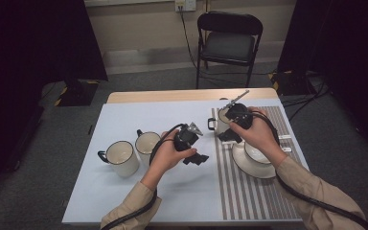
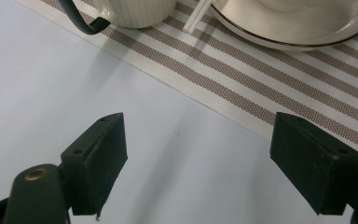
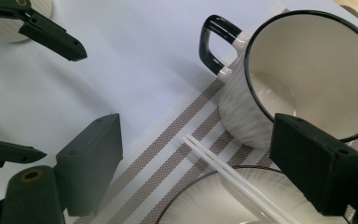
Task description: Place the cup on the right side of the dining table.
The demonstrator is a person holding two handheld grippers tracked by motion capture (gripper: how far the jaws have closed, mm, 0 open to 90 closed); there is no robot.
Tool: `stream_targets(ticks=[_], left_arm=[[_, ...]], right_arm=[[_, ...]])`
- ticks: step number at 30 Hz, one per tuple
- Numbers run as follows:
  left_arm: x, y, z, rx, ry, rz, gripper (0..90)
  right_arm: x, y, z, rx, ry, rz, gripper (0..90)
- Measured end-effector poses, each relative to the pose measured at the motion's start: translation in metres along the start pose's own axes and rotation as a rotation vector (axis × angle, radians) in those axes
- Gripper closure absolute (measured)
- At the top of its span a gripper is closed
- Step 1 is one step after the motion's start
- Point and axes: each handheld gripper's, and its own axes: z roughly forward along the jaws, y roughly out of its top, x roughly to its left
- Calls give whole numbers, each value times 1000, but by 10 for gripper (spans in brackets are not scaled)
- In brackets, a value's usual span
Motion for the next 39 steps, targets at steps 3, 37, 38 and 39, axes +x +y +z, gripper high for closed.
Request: stream_targets(ticks=[3, 37, 38, 39], left_arm=[[-1, -3, 0, 3, -6, 0, 183], [-13, -27, -6, -1, -22, -2, 184], [-13, -27, -6, 0, -24, -2, 184], [-14, -28, -6, 0, -26, 2, 184]], right_arm=[[2, -2, 2, 4, 7, -10, 163], [26, -15, 13, 23, 67, -72, 165], [26, -16, 13, 22, 65, -77, 165], [27, -16, 13, 22, 64, -78, 165]])
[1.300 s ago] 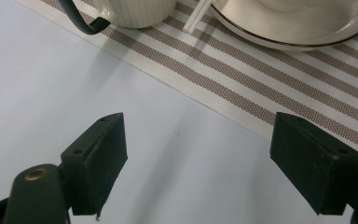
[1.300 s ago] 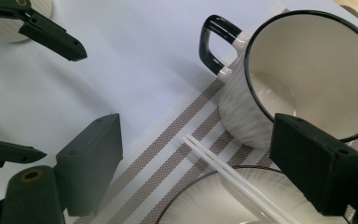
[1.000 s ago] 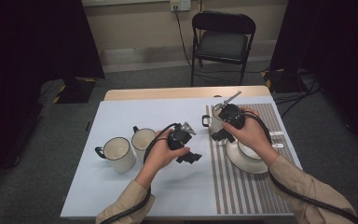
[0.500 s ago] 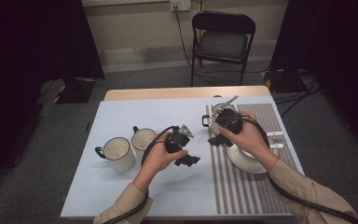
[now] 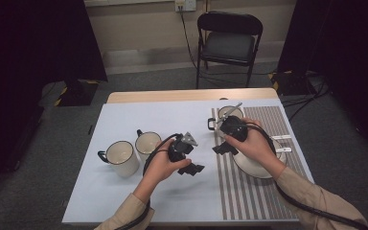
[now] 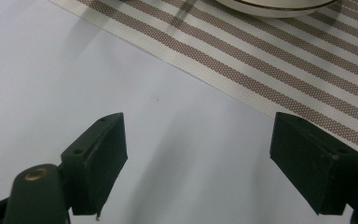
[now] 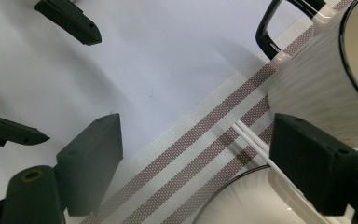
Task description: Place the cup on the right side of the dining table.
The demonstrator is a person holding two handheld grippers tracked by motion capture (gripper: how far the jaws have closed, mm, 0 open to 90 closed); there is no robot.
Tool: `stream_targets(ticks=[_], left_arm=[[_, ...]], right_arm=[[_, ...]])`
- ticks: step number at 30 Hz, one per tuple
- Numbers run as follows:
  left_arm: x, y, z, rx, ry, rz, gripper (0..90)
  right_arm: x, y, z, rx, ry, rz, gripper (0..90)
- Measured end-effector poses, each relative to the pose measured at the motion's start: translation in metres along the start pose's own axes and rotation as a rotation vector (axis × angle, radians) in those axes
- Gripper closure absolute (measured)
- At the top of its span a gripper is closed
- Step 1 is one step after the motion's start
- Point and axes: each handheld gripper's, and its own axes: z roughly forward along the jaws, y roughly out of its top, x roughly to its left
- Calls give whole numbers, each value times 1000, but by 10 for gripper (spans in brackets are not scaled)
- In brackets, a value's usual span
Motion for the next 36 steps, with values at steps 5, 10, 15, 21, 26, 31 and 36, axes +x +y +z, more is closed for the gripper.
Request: stream_targets(ticks=[5, 10, 15, 21, 26, 31, 36], left_arm=[[-2, -3, 0, -1, -7, 4, 184], [-3, -7, 0, 1, -5, -1, 184], [-3, -10, -1, 2, -9, 1, 184], [-4, -12, -4, 4, -4, 6, 184], [-6, -16, -6, 4, -6, 8, 184], [-6, -20, -7, 5, -7, 7, 184], [-6, -23, -9, 9, -3, 3, 185]], right_arm=[[2, -2, 0, 7, 14, -4, 165], [7, -4, 1, 3, 27, -11, 165], [12, -6, 4, 2, 35, -26, 165], [16, -8, 5, 0, 49, -32, 165], [17, -11, 7, -3, 57, -30, 167], [19, -14, 10, 6, 72, -32, 169], [23, -14, 11, 7, 75, -34, 169]])
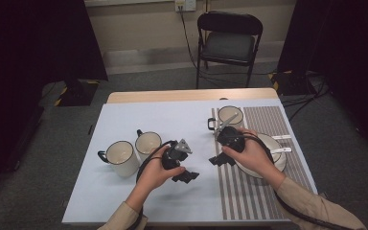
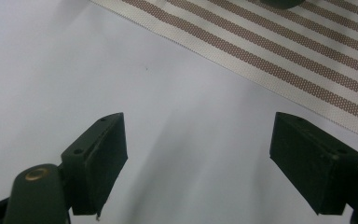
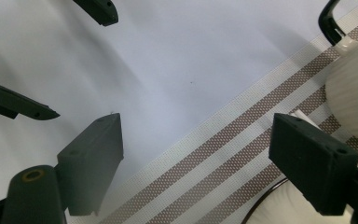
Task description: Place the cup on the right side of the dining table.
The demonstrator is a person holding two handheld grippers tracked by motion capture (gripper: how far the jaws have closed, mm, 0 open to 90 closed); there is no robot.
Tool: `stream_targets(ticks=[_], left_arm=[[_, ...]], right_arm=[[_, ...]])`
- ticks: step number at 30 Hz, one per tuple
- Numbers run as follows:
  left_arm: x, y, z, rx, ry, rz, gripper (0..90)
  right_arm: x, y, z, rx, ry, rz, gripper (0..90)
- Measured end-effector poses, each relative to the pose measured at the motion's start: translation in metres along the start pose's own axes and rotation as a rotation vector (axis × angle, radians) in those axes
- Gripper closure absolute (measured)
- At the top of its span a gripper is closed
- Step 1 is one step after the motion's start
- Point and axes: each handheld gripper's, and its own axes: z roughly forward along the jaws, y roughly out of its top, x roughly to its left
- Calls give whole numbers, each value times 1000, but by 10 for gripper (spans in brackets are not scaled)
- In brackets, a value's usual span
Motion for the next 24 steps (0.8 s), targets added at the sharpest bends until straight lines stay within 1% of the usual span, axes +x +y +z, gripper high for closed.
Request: stream_targets(ticks=[4, 13, 14, 15, 17, 18, 21, 22, 24], left_arm=[[0, -3, -1, -1, -1, -4, 185], [0, -11, -3, -2, -3, -6, 185], [0, -12, -4, -1, -1, -13, 185], [0, -13, -4, -2, 0, -8, 185], [-1, -14, -5, -5, -1, -12, 185], [-1, -15, -6, -3, -2, -5, 185], [-2, -16, -7, -2, -1, -5, 184], [-3, -16, -7, -9, -4, -5, 184], [-3, -17, -7, -4, 0, -2, 184]], right_arm=[[3, -1, 0, -3, 11, 1, 169], [10, -2, 2, -8, 33, -17, 169], [11, -2, 2, -9, 32, -17, 169], [11, -2, 2, -9, 36, -20, 169], [12, -3, 2, -11, 35, -16, 169], [12, -3, 2, -12, 38, -14, 170], [13, -5, 3, -14, 37, -6, 174], [13, -6, 3, -17, 42, -5, 173], [13, -8, 3, -21, 42, -3, 173]])
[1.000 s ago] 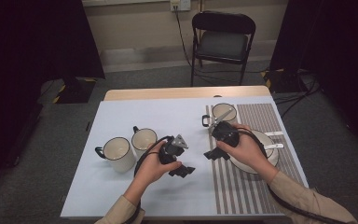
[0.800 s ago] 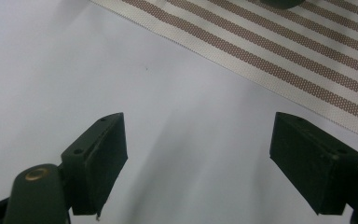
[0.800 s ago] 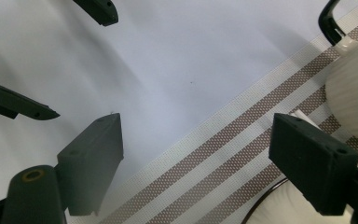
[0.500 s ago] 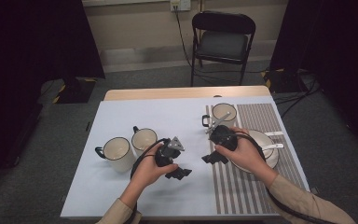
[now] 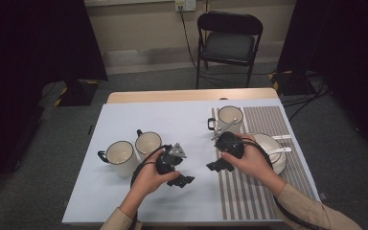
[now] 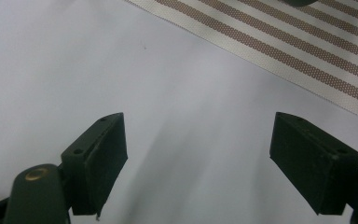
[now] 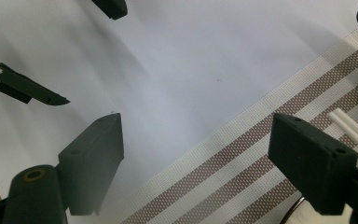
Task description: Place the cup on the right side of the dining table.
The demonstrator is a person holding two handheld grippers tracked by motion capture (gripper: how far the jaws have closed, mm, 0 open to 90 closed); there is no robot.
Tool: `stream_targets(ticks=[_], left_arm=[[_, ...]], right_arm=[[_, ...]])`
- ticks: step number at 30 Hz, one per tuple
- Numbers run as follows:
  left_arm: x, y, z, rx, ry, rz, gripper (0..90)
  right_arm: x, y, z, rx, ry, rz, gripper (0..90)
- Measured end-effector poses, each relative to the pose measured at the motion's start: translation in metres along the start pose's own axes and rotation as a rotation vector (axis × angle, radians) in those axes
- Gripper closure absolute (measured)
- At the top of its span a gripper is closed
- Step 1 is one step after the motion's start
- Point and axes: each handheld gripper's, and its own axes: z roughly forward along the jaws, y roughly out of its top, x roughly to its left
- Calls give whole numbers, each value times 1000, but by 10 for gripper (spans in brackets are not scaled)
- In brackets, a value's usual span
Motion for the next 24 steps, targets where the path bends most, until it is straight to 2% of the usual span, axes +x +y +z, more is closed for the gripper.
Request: stream_targets(ticks=[24], left_arm=[[-1, -16, -4, 10, 2, -2, 185]], right_arm=[[12, -15, 5, 8, 27, -10, 173]])
